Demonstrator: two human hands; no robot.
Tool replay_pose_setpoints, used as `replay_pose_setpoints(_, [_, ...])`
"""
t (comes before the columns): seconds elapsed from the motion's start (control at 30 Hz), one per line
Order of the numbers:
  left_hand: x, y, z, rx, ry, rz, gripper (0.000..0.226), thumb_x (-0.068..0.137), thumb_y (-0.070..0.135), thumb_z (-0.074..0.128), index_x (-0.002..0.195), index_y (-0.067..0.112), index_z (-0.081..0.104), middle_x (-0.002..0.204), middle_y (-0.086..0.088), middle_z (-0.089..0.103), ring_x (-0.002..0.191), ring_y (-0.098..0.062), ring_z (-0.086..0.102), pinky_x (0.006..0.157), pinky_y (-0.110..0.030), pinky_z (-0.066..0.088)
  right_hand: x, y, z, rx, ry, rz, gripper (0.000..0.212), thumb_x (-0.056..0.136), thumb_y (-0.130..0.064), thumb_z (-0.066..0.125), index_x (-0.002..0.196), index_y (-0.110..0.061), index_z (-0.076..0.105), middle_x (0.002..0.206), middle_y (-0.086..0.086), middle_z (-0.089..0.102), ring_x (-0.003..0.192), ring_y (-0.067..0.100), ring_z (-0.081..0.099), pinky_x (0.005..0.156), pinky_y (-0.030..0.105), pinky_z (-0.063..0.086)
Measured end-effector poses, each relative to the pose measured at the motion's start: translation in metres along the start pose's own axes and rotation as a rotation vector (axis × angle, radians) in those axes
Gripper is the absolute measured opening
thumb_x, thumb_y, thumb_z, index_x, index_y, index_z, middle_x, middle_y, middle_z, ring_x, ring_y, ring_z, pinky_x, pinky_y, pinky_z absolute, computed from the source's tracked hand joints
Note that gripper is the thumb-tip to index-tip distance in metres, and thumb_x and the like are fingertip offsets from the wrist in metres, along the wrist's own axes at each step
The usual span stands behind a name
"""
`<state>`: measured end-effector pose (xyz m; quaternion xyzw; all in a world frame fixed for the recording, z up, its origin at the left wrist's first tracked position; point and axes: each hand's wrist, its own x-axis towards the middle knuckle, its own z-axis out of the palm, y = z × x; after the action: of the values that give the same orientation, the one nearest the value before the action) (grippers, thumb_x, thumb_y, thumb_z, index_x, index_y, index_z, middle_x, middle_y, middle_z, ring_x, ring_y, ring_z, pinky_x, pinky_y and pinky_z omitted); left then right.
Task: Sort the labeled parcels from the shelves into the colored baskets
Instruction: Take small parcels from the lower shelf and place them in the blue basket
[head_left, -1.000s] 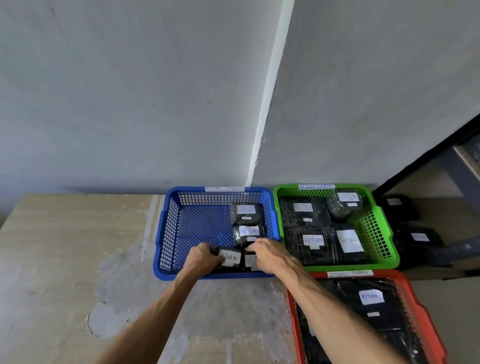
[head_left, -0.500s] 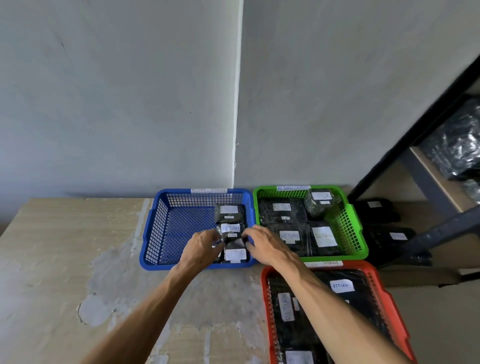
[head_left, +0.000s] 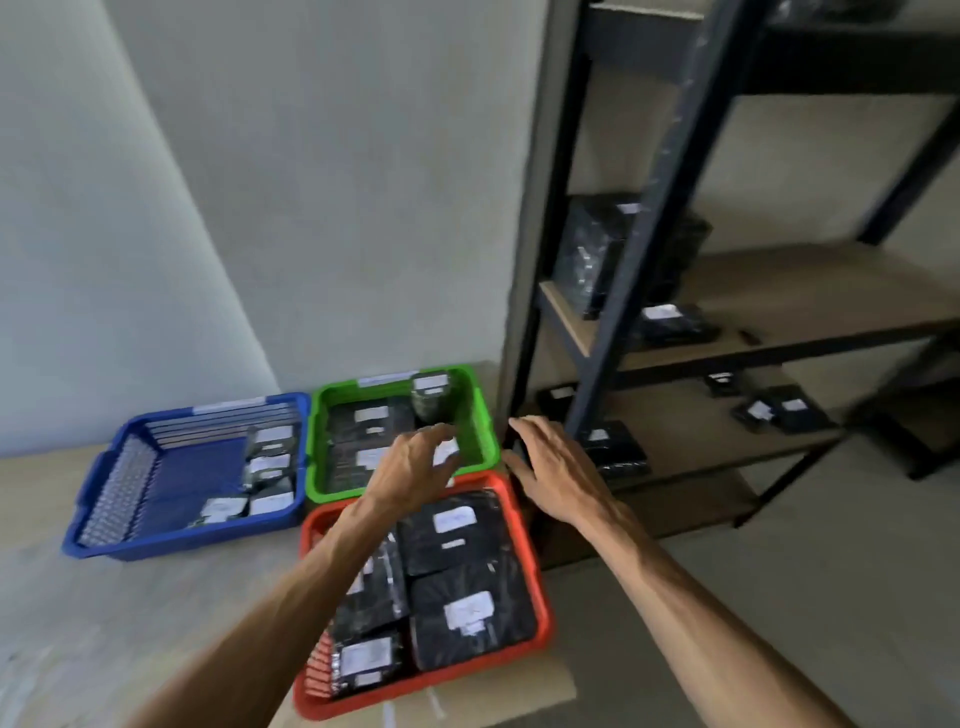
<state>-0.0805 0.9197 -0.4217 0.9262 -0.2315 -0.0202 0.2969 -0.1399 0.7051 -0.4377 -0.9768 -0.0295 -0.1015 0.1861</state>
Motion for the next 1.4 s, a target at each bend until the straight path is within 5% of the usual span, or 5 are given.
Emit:
replay_pose_setpoints(0.37, [0.05, 0.207, 0.149, -0.104, -0.223, 0.203, 0.028, 0.089, 0.025, 0.067, 0.116, 0.019, 0.07, 0.11, 0.001, 0.074, 0.101, -0.016, 0.07, 0.091, -0.03, 0.054, -0.104, 0.205, -0.109, 0.005, 0.046, 0.307, 0.051, 0.102, -0.039, 0.053, 0.145, -0.011, 0.049, 0.144, 0.006, 0.052, 0.132, 0.022, 0.05, 0.106, 0.034, 0.043])
replay_pose_setpoints(0.63, [0.145, 0.291, 0.27, -0.174, -0.323, 0.1, 0.034, 0.095, 0.032, 0.062, 0.125, 0.017, 0.067, 0.113, -0.004, 0.074, 0.107, -0.017, 0.069, 0.097, -0.031, 0.053, -0.091, 0.374, -0.13, -0.009, -0.022, 0.414, 0.051, 0.101, -0.033, 0.056, 0.145, -0.01, 0.045, 0.143, 0.009, 0.049, 0.135, 0.025, 0.044, 0.11, 0.034, 0.038])
replay_pose_setpoints(0.87, [0.244, 0.356, 0.375, -0.137, -0.393, -0.011, 0.039, 0.098, 0.03, 0.055, 0.134, 0.016, 0.057, 0.133, 0.003, 0.064, 0.12, -0.014, 0.061, 0.087, -0.004, 0.027, -0.058, 0.527, -0.133, -0.014, -0.158, 0.536, 0.051, 0.101, -0.039, 0.052, 0.142, -0.009, 0.044, 0.141, 0.013, 0.049, 0.131, 0.03, 0.045, 0.105, 0.041, 0.044])
replay_pose_setpoints(1.03, [0.279, 0.406, 0.417, -0.216, -0.46, -0.16, 0.038, 0.092, 0.032, 0.059, 0.123, 0.01, 0.062, 0.121, -0.01, 0.069, 0.111, -0.028, 0.066, 0.097, -0.039, 0.053, -0.052, 0.598, -0.153, -0.001, -0.244, 0.581, 0.051, 0.102, -0.04, 0.051, 0.142, -0.011, 0.042, 0.145, 0.012, 0.043, 0.136, 0.03, 0.04, 0.107, 0.043, 0.043])
replay_pose_setpoints(1.4, [0.323, 0.486, 0.525, -0.244, -0.283, -0.398, 0.035, 0.094, 0.029, 0.061, 0.125, 0.014, 0.063, 0.122, -0.012, 0.071, 0.113, -0.029, 0.067, 0.095, -0.036, 0.054, -0.028, 0.749, -0.181, 0.089, -0.437, 0.372, 0.055, 0.1, -0.031, 0.058, 0.149, -0.014, 0.039, 0.15, 0.01, 0.043, 0.139, 0.03, 0.04, 0.111, 0.042, 0.039])
